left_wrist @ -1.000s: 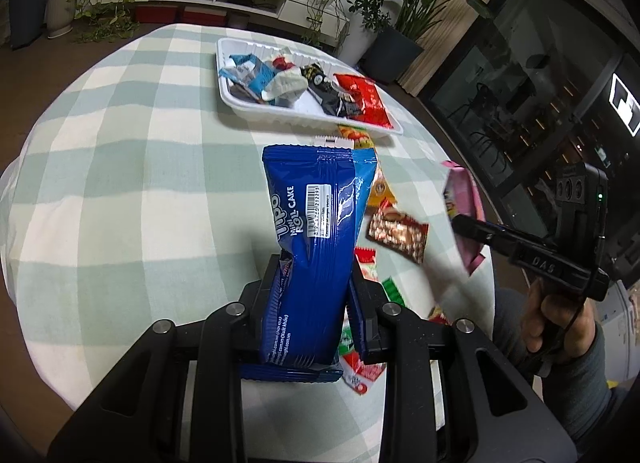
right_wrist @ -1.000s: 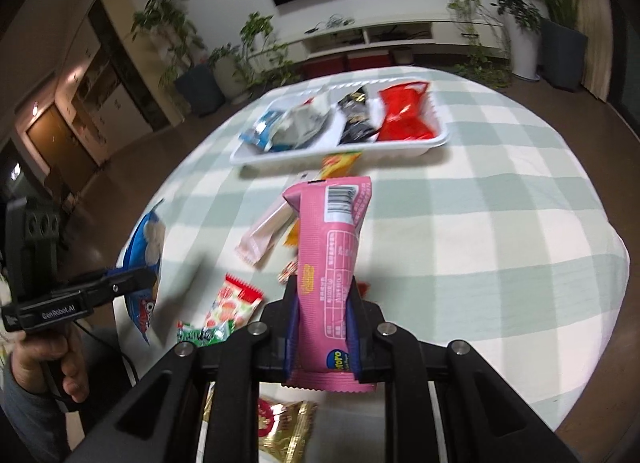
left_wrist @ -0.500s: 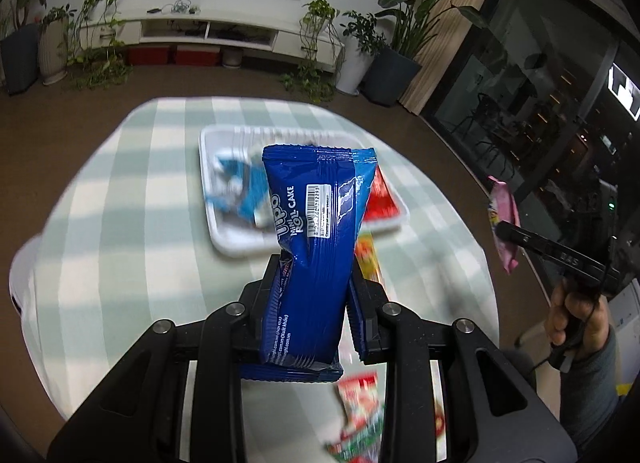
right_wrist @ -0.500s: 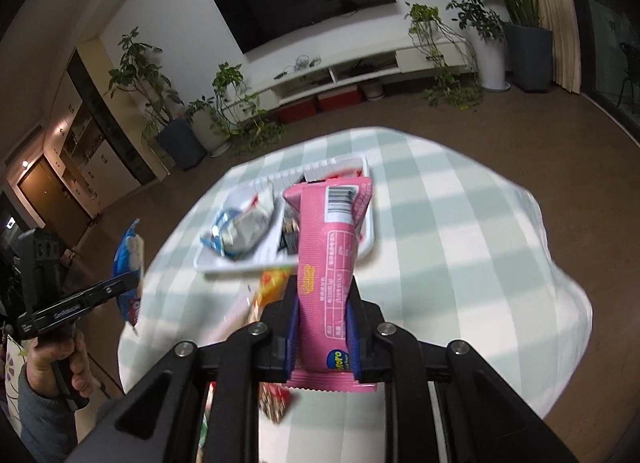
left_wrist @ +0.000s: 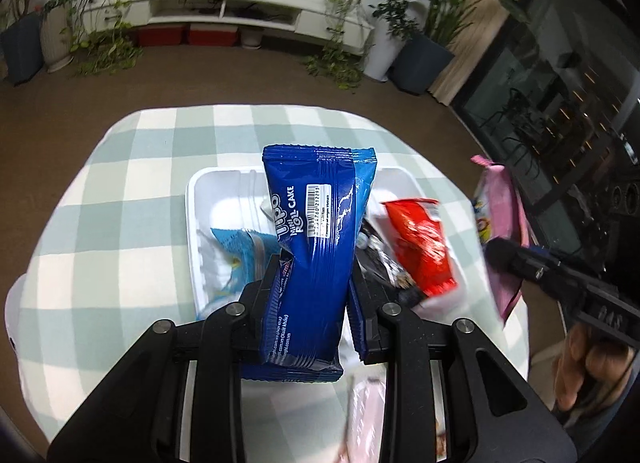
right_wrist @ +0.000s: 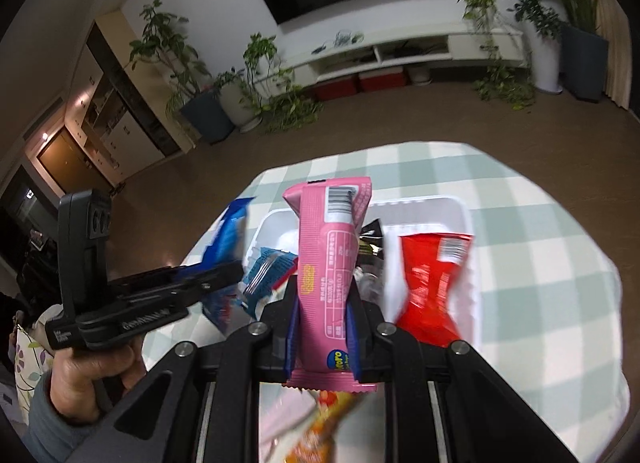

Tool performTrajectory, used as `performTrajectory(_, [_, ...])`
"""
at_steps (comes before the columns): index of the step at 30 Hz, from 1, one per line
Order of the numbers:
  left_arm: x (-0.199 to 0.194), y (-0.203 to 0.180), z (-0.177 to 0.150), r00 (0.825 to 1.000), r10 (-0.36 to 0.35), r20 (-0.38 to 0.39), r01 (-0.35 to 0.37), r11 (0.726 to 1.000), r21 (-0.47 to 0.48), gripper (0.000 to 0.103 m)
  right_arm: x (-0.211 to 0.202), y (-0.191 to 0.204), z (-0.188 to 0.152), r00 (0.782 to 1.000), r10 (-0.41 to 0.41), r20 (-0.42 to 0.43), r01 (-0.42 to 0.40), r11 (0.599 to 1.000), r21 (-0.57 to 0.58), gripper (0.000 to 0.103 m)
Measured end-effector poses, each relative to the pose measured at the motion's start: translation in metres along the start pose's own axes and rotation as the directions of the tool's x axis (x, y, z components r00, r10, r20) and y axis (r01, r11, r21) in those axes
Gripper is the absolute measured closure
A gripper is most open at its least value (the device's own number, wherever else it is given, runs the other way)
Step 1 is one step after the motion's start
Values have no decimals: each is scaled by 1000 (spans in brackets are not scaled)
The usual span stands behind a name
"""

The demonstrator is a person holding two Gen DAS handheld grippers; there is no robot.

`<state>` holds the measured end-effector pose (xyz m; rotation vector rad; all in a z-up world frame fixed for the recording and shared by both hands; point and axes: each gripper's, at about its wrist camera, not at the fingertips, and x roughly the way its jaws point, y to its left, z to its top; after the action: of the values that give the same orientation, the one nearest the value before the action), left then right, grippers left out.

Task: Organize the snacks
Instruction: 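Lower the Tipo packet into the tray while the right gripper places the pink packet beside it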

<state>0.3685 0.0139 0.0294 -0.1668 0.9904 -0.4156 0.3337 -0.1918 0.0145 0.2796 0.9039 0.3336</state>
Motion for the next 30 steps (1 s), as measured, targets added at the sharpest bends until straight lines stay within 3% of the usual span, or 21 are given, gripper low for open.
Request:
performTrajectory(7, [46,10,-6,999,14,-30,-15,999,-31,76,62,2,1,995,-38,-91,36,999,-18,82])
performTrajectory(14, [66,22,-12,1000,5,-23,-6,998,-56,76,99,-4,-8,986,-86,-141,82,996,-34,82])
performTrajectory(30, [61,20,-18,1000,20,2,-20,998,-52,74,117,4,-13,976,-166,-141,154,984,-94,75])
